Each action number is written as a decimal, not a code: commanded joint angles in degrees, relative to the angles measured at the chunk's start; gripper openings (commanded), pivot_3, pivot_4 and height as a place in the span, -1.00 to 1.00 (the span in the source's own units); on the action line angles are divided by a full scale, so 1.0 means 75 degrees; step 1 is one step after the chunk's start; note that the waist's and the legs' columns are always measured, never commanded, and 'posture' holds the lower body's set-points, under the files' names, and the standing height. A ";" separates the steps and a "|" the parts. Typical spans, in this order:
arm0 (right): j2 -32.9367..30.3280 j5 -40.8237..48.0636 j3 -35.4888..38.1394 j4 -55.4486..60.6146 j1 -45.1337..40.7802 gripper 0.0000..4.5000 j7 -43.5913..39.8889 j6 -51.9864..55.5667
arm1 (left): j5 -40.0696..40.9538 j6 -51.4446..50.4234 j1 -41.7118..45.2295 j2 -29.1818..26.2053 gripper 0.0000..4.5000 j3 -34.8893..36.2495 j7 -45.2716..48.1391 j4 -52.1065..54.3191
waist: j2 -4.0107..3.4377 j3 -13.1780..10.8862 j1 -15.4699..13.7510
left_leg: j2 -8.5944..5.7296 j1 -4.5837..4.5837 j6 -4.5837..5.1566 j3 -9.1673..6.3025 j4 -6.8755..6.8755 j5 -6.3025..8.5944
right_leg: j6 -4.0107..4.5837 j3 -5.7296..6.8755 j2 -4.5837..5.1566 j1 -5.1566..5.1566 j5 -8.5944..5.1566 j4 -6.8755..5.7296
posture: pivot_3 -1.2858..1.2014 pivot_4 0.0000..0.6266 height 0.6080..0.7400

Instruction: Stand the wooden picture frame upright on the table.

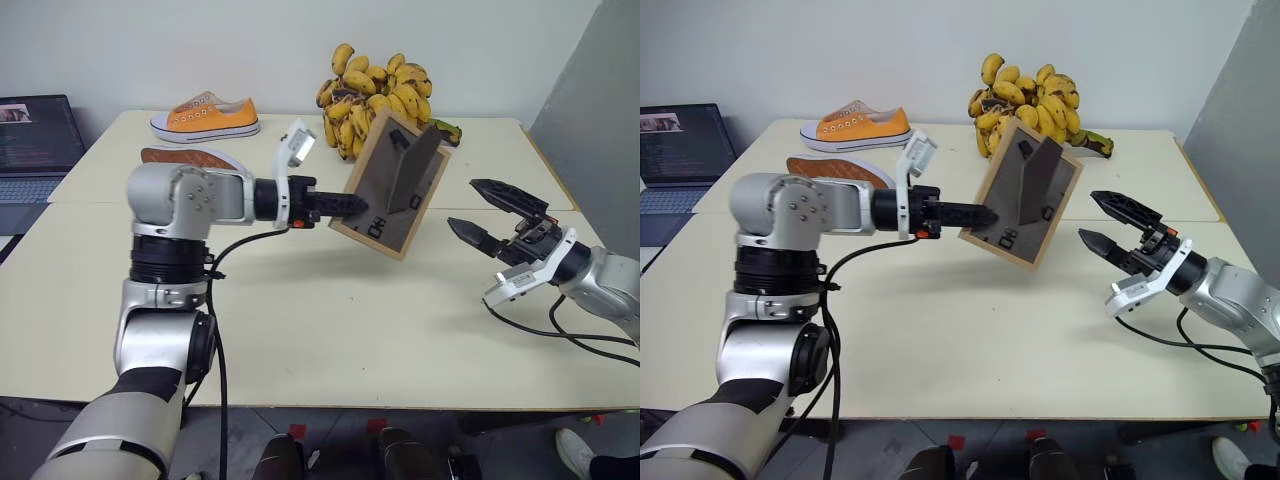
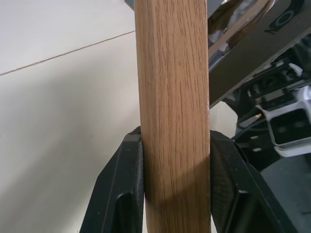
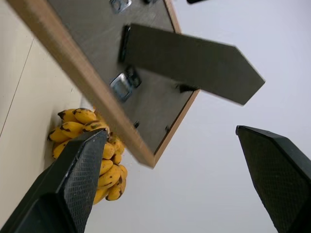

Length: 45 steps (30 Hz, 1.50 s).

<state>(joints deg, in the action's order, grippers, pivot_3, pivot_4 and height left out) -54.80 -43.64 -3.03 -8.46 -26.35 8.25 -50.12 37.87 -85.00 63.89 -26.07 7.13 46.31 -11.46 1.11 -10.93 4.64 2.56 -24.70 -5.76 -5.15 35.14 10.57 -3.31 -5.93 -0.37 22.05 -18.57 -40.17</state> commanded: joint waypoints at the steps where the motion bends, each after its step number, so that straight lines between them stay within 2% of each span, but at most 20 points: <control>1: 0.0083 -0.0422 -0.0113 -0.0337 -0.0367 0.99 0.0531 -0.0358 | 0.0533 -0.0839 0.0222 -0.0161 -0.42 0.0707 -0.0241 0.0697 | 0.0000 0.0000 0.0000 | 0.0000 0.0000 0.0000 -0.0001 0.0000 0.0000 | 0.0000 0.0001 0.0000 -0.0001 0.0000 0.0000 | 0.03 -0.52 1.00; 8: 0.0494 -0.0949 -0.0605 -0.1151 -0.1132 0.99 0.1094 -0.0629 | 0.1860 -0.1000 -0.0339 -0.0333 -0.42 0.0818 -0.1113 0.1273 | 0.0000 0.0000 -0.0002 | -0.0002 0.0004 -0.0032 -0.0004 0.0007 -0.0018 | 0.0001 0.0002 0.0004 -0.0004 0.0001 -0.0019 | 0.03 -0.52 1.00; 19: 0.0836 -0.1781 -0.1447 -0.2337 -0.2344 0.99 0.2096 -0.0830 | 0.3972 -0.1000 -0.0548 -0.0460 -0.42 0.0976 -0.3181 0.0868 | 0.0000 0.0000 0.0004 | -0.0008 0.0016 -0.0037 -0.0005 0.0013 -0.0022 | 0.0002 -0.0001 0.0009 -0.0004 0.0000 -0.0050 | 0.03 -0.52 1.00; 30: 0.1177 -0.2628 -0.2340 -0.3754 -0.3656 0.99 0.3436 -0.0489 | 0.4821 -0.1000 -0.0354 -0.0512 -0.42 0.0987 -0.4009 0.0664 | 0.0001 0.0000 0.0010 | -0.0012 0.0022 -0.0039 -0.0005 0.0016 -0.0023 | 0.0004 -0.0001 0.0012 -0.0003 -0.0001 -0.0067 | 0.03 -0.52 1.00; 39: 0.1227 -0.2779 -0.2830 -0.4155 -0.4161 0.99 0.4053 -0.0326 | 0.5097 -0.1000 -0.0349 -0.0519 -0.42 0.0982 -0.4336 0.0633 | 0.0000 0.0000 0.0011 | -0.0018 0.0024 -0.0039 -0.0005 0.0015 -0.0024 | 0.0004 -0.0001 0.0017 -0.0003 -0.0001 -0.0074 | 0.03 -0.52 1.00; 42: 0.1227 -0.2754 -0.2893 -0.4186 -0.4216 0.75 0.4130 -0.0334 | 0.5116 -0.1000 -0.0336 -0.0510 -0.42 0.0980 -0.4382 0.0622 | 0.0001 0.0000 0.0011 | -0.0019 0.0024 -0.0039 -0.0005 0.0015 -0.0024 | 0.0004 -0.0001 0.0018 -0.0003 -0.0001 -0.0075 | 0.03 -0.52 1.00; 45: 0.1206 -0.2733 -0.2941 -0.4140 -0.4229 0.39 0.4198 -0.0307 | 0.5085 -0.1000 -0.0273 -0.0482 -0.42 0.1008 -0.4410 0.0547 | 0.0000 0.0000 0.0011 | -0.0021 0.0024 -0.0039 -0.0005 0.0016 -0.0024 | 0.0004 -0.0001 0.0020 -0.0003 -0.0001 -0.0076 | 0.03 -0.52 1.00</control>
<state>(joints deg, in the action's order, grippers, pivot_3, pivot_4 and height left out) -44.99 -64.62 -25.69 -40.37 -56.39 38.29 -52.94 74.17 -92.24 59.22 -29.30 12.87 13.04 -7.58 1.11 -10.93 4.72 2.40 -24.52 -6.06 -5.19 35.25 10.39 -3.28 -5.93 -0.22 22.03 -18.57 -40.74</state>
